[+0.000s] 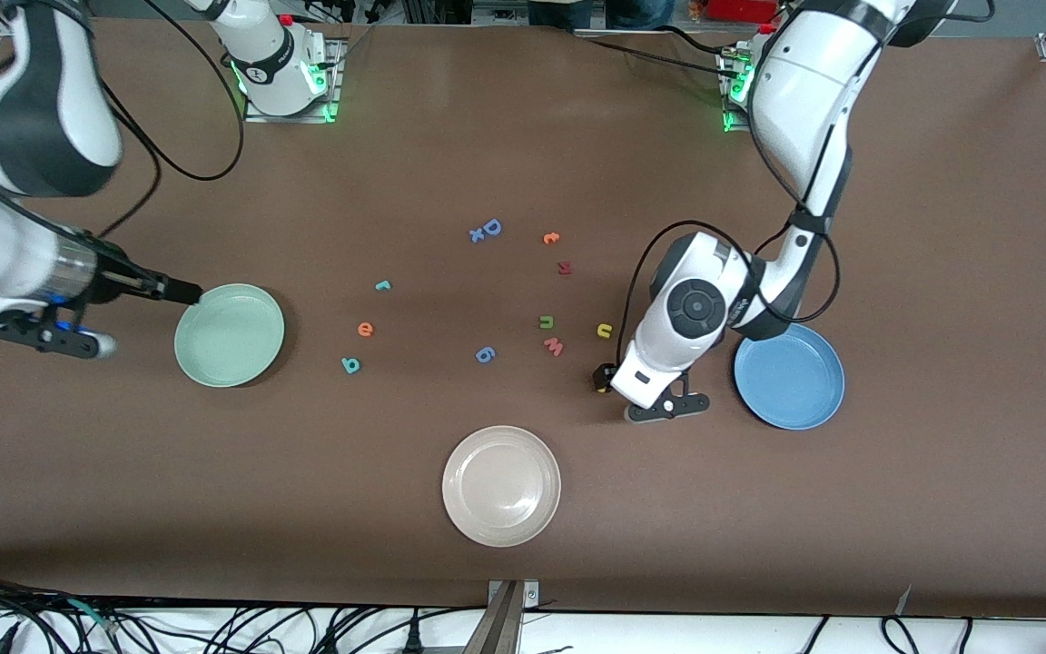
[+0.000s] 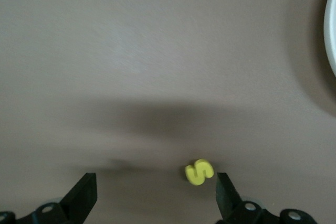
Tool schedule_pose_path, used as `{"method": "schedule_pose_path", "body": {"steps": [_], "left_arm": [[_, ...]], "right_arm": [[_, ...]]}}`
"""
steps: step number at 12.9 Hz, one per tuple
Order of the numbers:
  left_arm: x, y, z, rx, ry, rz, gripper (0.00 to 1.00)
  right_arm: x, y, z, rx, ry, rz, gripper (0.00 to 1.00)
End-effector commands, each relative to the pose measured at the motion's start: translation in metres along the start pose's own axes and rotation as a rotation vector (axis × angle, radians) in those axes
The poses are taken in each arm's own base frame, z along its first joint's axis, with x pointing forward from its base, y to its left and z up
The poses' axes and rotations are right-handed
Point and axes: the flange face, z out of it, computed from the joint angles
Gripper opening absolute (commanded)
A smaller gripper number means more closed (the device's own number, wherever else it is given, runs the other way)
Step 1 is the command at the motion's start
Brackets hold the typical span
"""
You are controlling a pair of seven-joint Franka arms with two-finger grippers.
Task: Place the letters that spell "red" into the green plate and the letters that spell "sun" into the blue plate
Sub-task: 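Grasp the yellow S with the left gripper while the right gripper reaches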
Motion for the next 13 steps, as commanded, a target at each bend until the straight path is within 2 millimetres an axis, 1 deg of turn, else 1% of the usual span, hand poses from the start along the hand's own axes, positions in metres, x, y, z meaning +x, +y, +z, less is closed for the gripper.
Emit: {"method": "schedule_pose_path", "body": {"steps": [1, 2, 3, 4, 5, 6, 7, 8, 10, 11, 12, 13], "left_arm": [[-0.012, 0.022, 0.027, -0.032, 0.04, -0.03, 1.0], [-0.012, 0.022, 0.034, -0.042, 0.051, -0.03, 1.0], [-0.017, 0.027, 0.038, -0.045, 0.051, -0.024, 1.0], [-0.019, 0.026, 0.039, -0.039, 0.048, -0.021, 0.99], [-0.019, 0.025, 0.039, -0.035, 0.043, -0.023, 0.94], [-0.018, 0.023, 0.039, -0.029, 0.039, -0.023, 0.86], [-0.018, 0.022, 0.038, -0.028, 0.037, -0.025, 0.86], [-0.017, 0.02, 0.038, -0.02, 0.03, -0.027, 0.83], [-0.015, 0.017, 0.037, -0.012, 0.029, -0.031, 0.81], [-0.016, 0.017, 0.037, -0.009, 0.029, -0.03, 0.77], [-0.016, 0.017, 0.038, -0.007, 0.027, -0.03, 0.65], [-0.016, 0.016, 0.039, -0.005, 0.025, -0.03, 0.49]], "right_arm": [[0.002, -0.041, 0.042, -0.006, 0.037, 0.09, 1.0], [0.006, -0.055, 0.055, 0.001, 0.052, 0.13, 1.0], [0.011, -0.066, 0.069, 0.009, 0.065, 0.136, 1.0], [0.017, -0.076, 0.085, 0.013, 0.071, 0.128, 1.0], [0.02, -0.086, 0.1, 0.017, 0.078, 0.124, 1.0], [0.026, -0.092, 0.116, 0.022, 0.085, 0.158, 1.0], [0.03, -0.103, 0.13, 0.039, 0.108, 0.196, 1.0], [0.036, -0.108, 0.142, 0.055, 0.128, 0.228, 1.0], [0.043, -0.114, 0.166, 0.071, 0.145, 0.247, 1.0], [0.046, -0.114, 0.18, 0.081, 0.156, 0.255, 1.0], [0.047, -0.116, 0.199, 0.095, 0.171, 0.269, 1.0], [0.047, -0.122, 0.212, 0.112, 0.191, 0.276, 1.0]]}}
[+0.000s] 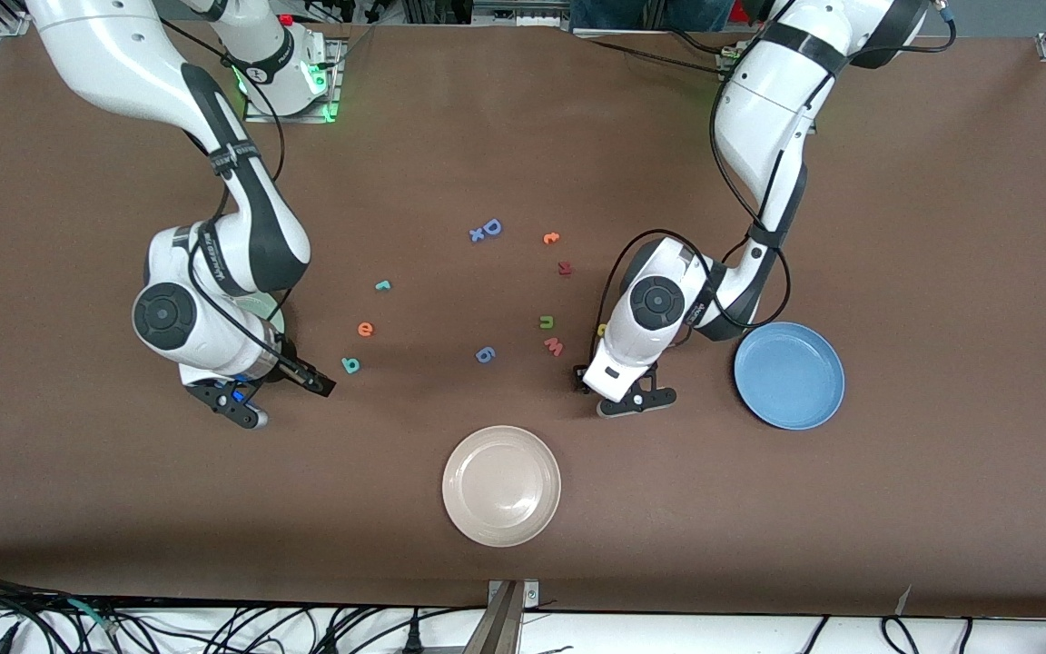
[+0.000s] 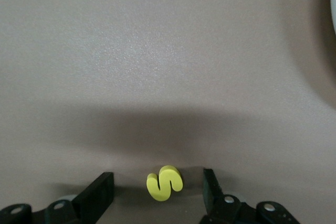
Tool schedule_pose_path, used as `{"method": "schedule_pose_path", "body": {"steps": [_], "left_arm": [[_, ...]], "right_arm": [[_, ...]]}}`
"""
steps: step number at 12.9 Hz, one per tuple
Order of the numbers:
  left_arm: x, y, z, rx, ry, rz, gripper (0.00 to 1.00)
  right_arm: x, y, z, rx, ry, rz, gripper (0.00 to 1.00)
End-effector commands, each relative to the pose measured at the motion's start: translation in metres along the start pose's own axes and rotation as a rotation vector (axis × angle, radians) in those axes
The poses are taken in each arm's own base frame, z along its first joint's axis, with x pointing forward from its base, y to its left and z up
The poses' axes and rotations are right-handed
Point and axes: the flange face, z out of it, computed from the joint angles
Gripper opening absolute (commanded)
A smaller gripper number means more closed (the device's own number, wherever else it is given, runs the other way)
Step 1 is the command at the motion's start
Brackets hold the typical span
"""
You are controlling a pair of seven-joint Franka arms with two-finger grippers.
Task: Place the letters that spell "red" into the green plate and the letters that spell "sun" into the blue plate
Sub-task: 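Grasp the yellow S with the left gripper while the right gripper reaches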
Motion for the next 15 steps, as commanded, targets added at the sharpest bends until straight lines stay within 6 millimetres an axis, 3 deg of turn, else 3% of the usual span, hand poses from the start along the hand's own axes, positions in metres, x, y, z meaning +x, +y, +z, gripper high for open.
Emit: {"method": "schedule_pose_path", "body": {"steps": [1, 3, 6, 9, 11, 13, 15], "left_arm": [[0.0, 0.0, -0.001, 0.01, -0.006, -0.008, 0.38], [0.0, -0.001, -0.002, 0.019, -0.016, -0.011, 0.28], [-0.001, -0.001, -0.009, 0.034, -0.034, -0.01, 0.07], [0.004, -0.006, -0.03, 0.071, -0.074, -0.018, 0.07], [0.019, -0.019, -0.068, 0.11, -0.075, -0.028, 0.07], [0.038, -0.045, -0.098, 0.169, -0.067, 0.061, 0.07], [0.064, -0.084, -0.113, 0.237, -0.045, 0.126, 0.08]], "right_arm": [[-0.01, -0.008, 0.032, 0.022, 0.04, 0.035, 1.0], [-0.021, -0.016, 0.043, 0.003, 0.043, 0.049, 1.0], [-0.037, -0.011, 0.062, -0.006, 0.048, 0.038, 1.0], [-0.052, -0.003, 0.082, 0.002, 0.053, 0.026, 1.0], [-0.059, -0.004, 0.086, -0.006, 0.046, 0.038, 0.99], [-0.06, -0.004, 0.087, -0.008, 0.046, 0.048, 0.97], [-0.06, -0.004, 0.087, -0.008, 0.046, 0.048, 0.81]]}}
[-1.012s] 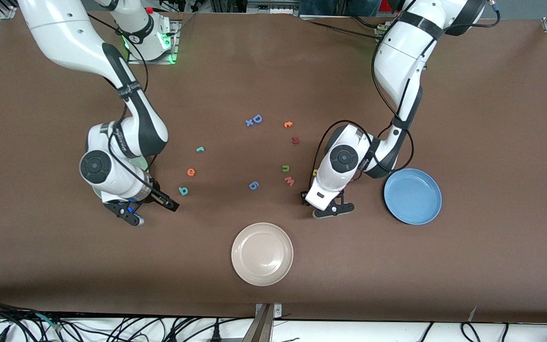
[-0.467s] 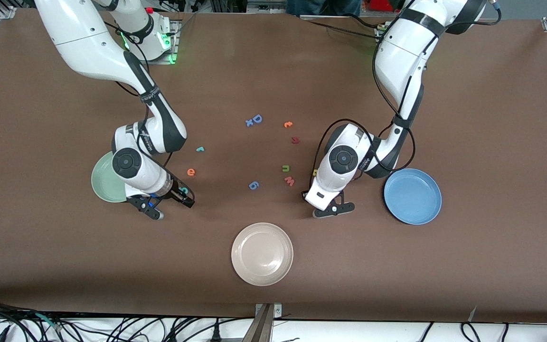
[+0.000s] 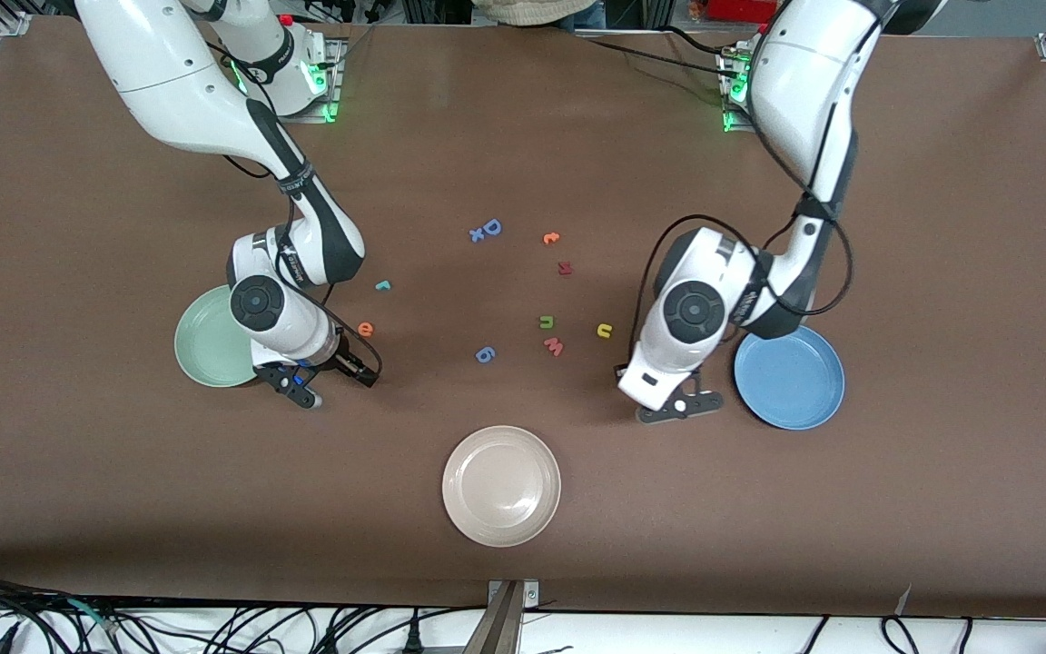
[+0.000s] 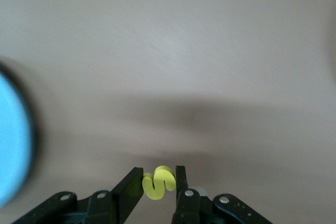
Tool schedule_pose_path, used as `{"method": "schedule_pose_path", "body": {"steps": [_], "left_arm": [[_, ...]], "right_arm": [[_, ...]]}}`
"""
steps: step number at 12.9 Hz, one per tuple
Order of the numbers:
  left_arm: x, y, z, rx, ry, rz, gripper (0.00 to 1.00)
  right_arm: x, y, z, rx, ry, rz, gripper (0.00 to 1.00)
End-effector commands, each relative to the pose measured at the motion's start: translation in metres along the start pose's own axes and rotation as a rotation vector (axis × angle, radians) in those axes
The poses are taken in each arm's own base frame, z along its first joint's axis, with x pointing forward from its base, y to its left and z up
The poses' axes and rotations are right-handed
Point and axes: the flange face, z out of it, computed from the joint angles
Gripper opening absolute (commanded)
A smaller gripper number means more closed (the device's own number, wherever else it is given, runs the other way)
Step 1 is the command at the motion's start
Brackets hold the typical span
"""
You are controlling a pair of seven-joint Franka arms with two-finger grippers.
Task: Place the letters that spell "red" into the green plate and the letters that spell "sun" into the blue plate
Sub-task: 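Lower the yellow S onto the blue plate while the right gripper grasps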
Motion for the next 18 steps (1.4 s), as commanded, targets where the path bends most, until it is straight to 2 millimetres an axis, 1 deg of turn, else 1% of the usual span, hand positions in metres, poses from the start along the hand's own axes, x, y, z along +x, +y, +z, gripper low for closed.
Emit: {"method": "schedule_pose_path", "body": {"steps": [1, 2, 3, 4, 5, 6, 7, 9, 10, 11, 12, 13, 14, 15, 16, 17, 18], "left_arm": [[0.02, -0.052, -0.009, 0.081, -0.001, 0.103, 0.08], [0.029, -0.078, -0.001, 0.093, -0.029, 0.128, 0.08], [0.041, -0.107, 0.006, 0.092, -0.047, 0.146, 0.08], [0.05, -0.132, 0.01, 0.079, -0.063, 0.178, 0.08], [0.054, -0.154, 0.018, 0.076, -0.085, 0.211, 0.08], [0.056, -0.178, 0.029, 0.076, -0.109, 0.227, 0.15], [0.057, -0.199, 0.042, 0.067, -0.131, 0.228, 0.15], [0.044, -0.205, 0.066, 0.05, -0.158, 0.227, 0.15], [0.039, -0.209, 0.076, 0.05, -0.163, 0.225, 0.25], [0.036, -0.21, 0.079, 0.049, -0.169, 0.224, 0.55], [0.037, -0.21, 0.078, 0.05, -0.167, 0.223, 1.0], [0.038, -0.209, 0.071, 0.047, -0.162, 0.224, 1.0], [0.04, -0.209, 0.062, 0.045, -0.151, 0.221, 1.0], [0.038, -0.202, 0.048, 0.041, -0.145, 0.227, 1.0], [0.035, -0.188, 0.03, 0.028, -0.135, 0.242, 1.0], [0.03, -0.167, 0.01, 0.004, -0.117, 0.272, 1.0], [0.024, -0.149, -0.001, -0.015, -0.104, 0.298, 1.0]], "right_arm": [[-0.004, 0.002, -0.005, 0.0, 0.019, 0.005, 0.71], [-0.004, 0.002, -0.005, -0.002, 0.022, 0.0, 0.61], [-0.004, 0.002, -0.005, -0.002, 0.022, 0.0, 0.53], [-0.004, 0.002, -0.005, -0.002, 0.022, 0.0, 0.46], [-0.004, 0.002, -0.005, -0.002, 0.022, 0.001, 0.42], [-0.004, 0.002, -0.005, -0.002, 0.022, 0.001, 0.36], [-0.004, 0.002, -0.004, -0.003, 0.021, 0.001, 0.31], [-0.004, 0.002, -0.004, -0.004, 0.02, 0.001, 0.22], [-0.004, 0.001, -0.007, -0.002, 0.021, -0.002, 0.17], [0.001, 0.001, -0.019, 0.008, 0.031, -0.007, 0.16], [0.004, 0.002, -0.029, 0.003, 0.03, -0.005, 0.16], [0.006, 0.004, -0.042, -0.009, 0.023, -0.005, 0.15], [0.013, 0.01, -0.055, -0.017, 0.021, 0.003, 0.15], [0.018, 0.015, -0.07, -0.025, 0.019, -0.003, 0.14], [0.022, 0.024, -0.082, -0.043, 0.008, -0.018, 0.14], [0.028, 0.036, -0.092, -0.057, -0.006, -0.039, 0.14], [0.037, 0.053, -0.101, -0.077, -0.025, -0.065, 0.14]]}}
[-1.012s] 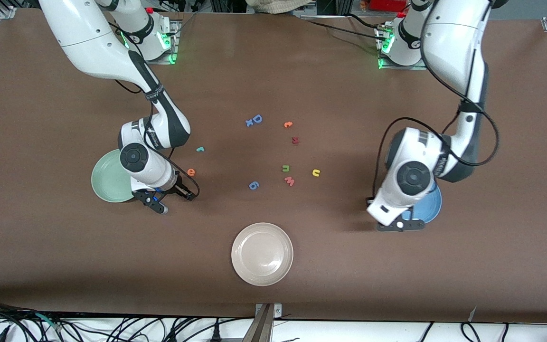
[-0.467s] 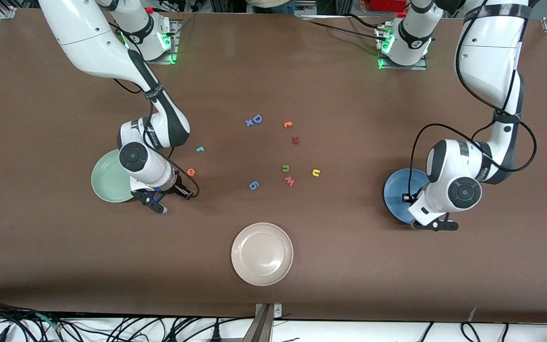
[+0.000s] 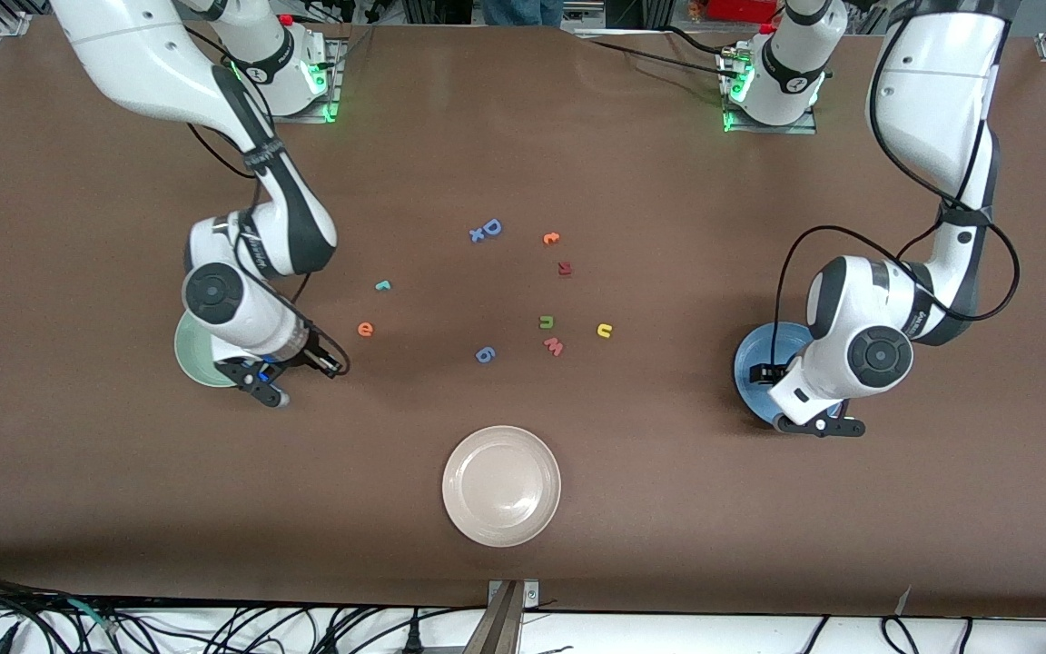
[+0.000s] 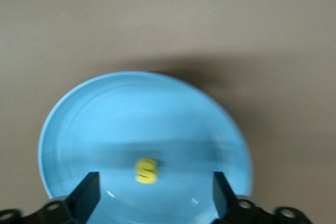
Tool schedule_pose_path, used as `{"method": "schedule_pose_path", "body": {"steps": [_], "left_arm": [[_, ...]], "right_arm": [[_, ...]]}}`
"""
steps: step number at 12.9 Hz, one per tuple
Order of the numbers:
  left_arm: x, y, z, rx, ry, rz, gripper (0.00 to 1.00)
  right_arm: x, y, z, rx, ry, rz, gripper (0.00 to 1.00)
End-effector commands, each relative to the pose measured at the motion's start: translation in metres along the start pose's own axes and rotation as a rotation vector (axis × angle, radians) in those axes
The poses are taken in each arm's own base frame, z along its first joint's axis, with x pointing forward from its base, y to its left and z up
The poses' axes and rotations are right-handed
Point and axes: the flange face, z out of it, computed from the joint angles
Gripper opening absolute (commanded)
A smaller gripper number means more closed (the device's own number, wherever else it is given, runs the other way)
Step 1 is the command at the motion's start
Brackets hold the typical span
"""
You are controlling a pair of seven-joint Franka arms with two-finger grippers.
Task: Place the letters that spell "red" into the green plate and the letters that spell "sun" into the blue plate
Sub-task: 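Place the blue letter on the green plate while the left gripper reaches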
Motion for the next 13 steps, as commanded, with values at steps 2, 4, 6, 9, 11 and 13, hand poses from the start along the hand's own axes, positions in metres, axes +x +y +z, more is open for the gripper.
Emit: {"method": "schedule_pose_path", "body": {"steps": [2, 4, 6, 9, 11, 13], "left_arm": [[-0.013, 0.074, -0.048, -0.054, 0.04, 0.03, 1.0], [-0.016, 0.126, -0.052, -0.083, 0.046, -0.063, 1.0], [-0.019, 0.184, -0.043, -0.089, 0.044, -0.135, 1.0], [-0.031, 0.239, -0.021, -0.07, 0.034, -0.192, 1.0], [-0.034, 0.251, 0.0, -0.084, 0.057, -0.18, 1.0], [-0.05, 0.29, 0.031, -0.08, 0.053, -0.207, 1.0]], "right_arm": [[0.018, 0.074, -0.02, -0.059, -0.052, -0.089, 0.14], [0.029, 0.112, -0.017, -0.067, -0.072, -0.112, 0.14], [0.036, 0.137, -0.012, -0.071, -0.087, -0.119, 0.14], [0.041, 0.15, -0.006, -0.068, -0.091, -0.111, 0.35], [0.042, 0.149, -0.008, -0.067, -0.089, -0.101, 0.99], [0.042, 0.148, -0.01, -0.065, -0.085, -0.103, 0.99]]}}
